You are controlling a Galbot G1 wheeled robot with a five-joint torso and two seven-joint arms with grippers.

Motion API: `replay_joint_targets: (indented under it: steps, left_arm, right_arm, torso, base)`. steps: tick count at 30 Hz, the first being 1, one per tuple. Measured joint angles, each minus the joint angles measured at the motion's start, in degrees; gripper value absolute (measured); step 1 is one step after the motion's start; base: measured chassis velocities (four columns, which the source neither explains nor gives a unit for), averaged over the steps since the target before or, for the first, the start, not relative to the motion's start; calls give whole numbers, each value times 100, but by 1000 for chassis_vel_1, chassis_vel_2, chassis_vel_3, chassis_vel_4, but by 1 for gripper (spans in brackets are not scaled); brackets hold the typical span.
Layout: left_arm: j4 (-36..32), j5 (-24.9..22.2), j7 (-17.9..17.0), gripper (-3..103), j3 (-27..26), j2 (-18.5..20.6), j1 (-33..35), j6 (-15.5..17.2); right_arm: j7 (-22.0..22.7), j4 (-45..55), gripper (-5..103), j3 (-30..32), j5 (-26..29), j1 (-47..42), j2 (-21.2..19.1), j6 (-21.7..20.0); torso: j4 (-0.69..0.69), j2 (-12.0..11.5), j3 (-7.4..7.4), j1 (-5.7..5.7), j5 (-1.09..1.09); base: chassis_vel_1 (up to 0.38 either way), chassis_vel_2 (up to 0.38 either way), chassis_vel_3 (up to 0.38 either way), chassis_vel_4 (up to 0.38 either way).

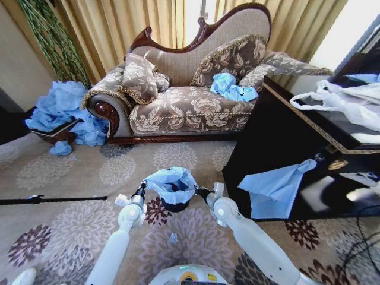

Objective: Place a garbage bag over the trash bin.

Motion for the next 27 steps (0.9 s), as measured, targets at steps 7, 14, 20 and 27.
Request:
replay_joint_targets:
  steps: [7,14,20,27]
  left_arm:
    - [-626,284,-569,0,-4,-22,460,59]
    - [-512,655,-775,0,114,-221,720,105]
    - [-223,728,-777,0,166,-257,645,119]
    - [569,911,-449,0,351,-259,314,118]
  right_arm:
    - [-3,-13,0,46,-94,-110,-17,-47]
    - [-88,-293,0,63,-476,-232,40,-103]
    - [-89,-356,0,69,-517,-286,60,-166]
    - [-177,-807,0,92,-798,-261,233,-184]
  torso:
    - [1,0,-1,-1,0]
    - [0,0,-1,-1,-1]
    - [0,0,-1,-1,-1]
    - [0,0,0,0,-1]
  base:
    - [0,0,0,0]
    - [0,0,0,0]
    - [0,0,0,0]
    - [0,0,0,0]
